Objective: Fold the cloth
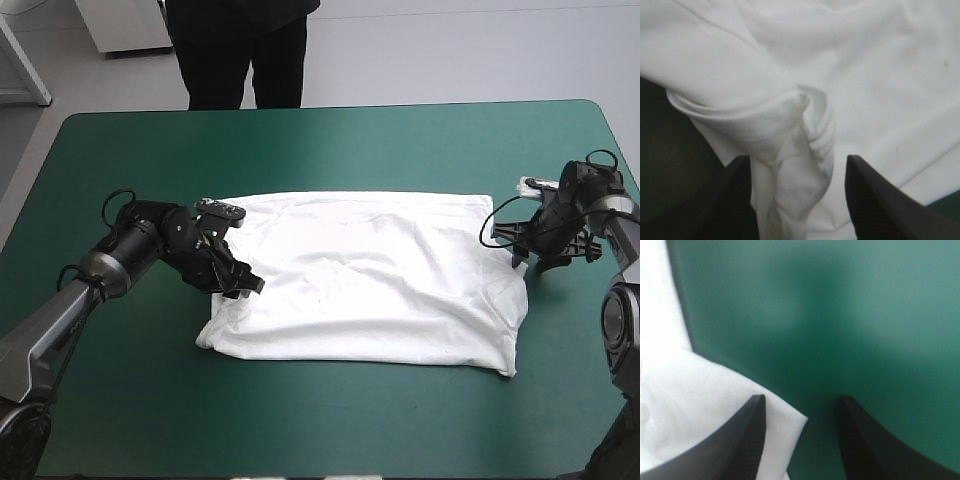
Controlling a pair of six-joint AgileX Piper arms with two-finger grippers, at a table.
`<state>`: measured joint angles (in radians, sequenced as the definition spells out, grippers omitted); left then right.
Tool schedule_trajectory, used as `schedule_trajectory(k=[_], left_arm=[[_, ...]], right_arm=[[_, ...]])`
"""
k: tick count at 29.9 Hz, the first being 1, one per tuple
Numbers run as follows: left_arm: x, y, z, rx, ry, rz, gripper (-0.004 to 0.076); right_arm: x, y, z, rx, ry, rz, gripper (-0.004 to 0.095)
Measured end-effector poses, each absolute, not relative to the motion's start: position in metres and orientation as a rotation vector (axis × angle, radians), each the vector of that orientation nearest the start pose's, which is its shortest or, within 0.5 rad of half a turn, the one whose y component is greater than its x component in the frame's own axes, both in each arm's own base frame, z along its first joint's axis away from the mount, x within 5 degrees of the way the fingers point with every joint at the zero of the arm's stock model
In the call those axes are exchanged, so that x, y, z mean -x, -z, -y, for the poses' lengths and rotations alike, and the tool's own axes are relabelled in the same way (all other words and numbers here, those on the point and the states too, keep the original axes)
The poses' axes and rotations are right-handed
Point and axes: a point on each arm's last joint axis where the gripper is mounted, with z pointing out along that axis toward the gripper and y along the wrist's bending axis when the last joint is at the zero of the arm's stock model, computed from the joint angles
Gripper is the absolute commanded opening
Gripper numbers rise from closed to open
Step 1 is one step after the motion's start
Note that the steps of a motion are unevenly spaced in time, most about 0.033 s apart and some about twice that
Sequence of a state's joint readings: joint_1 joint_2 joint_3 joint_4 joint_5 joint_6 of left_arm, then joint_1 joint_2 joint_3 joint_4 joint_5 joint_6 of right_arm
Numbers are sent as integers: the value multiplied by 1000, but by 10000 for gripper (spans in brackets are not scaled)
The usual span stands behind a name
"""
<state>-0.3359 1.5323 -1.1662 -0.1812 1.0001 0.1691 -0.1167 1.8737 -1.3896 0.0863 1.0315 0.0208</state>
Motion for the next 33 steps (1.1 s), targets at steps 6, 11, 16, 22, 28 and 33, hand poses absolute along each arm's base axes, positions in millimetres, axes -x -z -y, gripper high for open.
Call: schedule_trajectory(k=[6, 11, 16, 22, 28, 33], left_arm=[[-281, -273, 113, -602, 272, -2772, 407], [-281, -273, 113, -601, 272, -2770, 407], [-281, -273, 113, -601, 272, -2770, 407], [-283, -274, 113, -590, 273, -2750, 407], [-285, -274, 113, -585, 273, -2736, 407], [-285, -274, 114, -584, 274, -2735, 407]], right_arm=[[-373, -213, 18, -205, -100, -2995, -15], [-373, -214, 5, -150, -88, -2997, -17], [-370, -218, -1, -134, -104, -2994, -17], [-365, -247, -5, -119, -119, -2941, -17], [-359, -289, -11, -114, -216, -2827, -17], [-354, -299, -25, -63, -308, -2824, -16]])
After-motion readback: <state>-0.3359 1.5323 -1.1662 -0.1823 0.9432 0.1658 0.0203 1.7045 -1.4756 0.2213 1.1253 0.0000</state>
